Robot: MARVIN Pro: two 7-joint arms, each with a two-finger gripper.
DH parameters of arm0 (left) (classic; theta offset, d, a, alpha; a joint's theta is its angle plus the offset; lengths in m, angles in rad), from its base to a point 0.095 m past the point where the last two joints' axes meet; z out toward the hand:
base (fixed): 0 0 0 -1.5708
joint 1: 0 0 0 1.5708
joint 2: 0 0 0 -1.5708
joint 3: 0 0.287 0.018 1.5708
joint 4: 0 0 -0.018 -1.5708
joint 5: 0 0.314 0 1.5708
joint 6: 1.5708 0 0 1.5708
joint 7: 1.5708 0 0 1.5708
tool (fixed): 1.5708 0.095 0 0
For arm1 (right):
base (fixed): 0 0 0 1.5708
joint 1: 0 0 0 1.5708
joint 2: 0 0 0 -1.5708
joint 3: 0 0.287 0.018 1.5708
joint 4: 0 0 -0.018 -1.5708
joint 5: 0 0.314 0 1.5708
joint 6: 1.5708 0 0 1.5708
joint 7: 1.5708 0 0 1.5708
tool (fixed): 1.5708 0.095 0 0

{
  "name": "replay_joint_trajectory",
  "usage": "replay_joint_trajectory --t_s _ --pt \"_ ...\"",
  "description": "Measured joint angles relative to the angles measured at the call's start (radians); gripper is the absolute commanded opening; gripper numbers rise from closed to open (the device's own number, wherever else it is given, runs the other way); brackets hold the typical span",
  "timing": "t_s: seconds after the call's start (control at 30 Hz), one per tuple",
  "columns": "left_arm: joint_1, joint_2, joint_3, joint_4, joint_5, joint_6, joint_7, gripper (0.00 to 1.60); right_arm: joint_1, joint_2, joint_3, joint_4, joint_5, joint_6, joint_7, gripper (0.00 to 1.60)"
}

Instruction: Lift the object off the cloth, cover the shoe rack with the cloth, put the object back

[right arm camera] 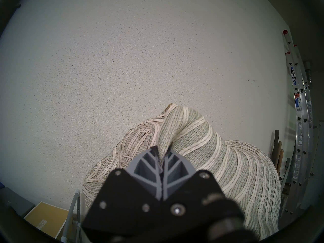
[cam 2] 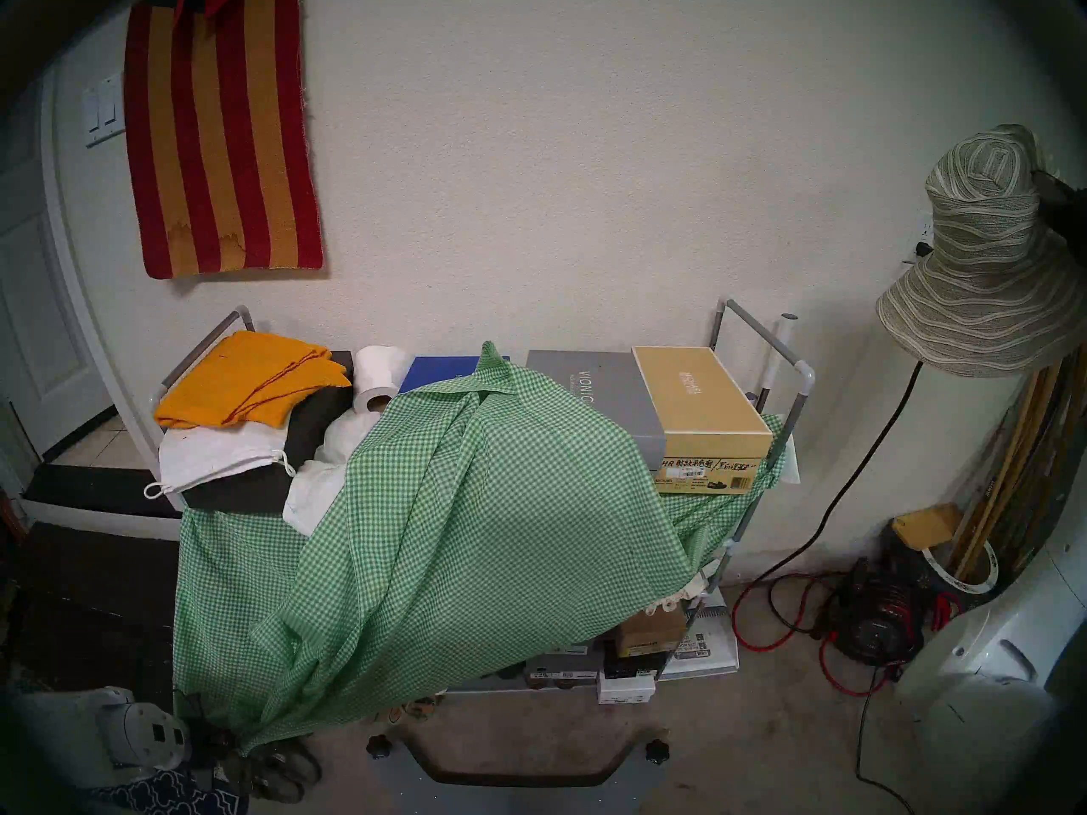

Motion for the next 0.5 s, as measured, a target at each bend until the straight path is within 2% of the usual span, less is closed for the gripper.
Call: replay_joint_trajectory --t_s 0.5 --pt "-0.172 -0.183 0.079 0.223 -0.02 -0.006 0.046 0.0 0.0 0.0 0.0 0.0 0.001 0.0 0.0 0.0"
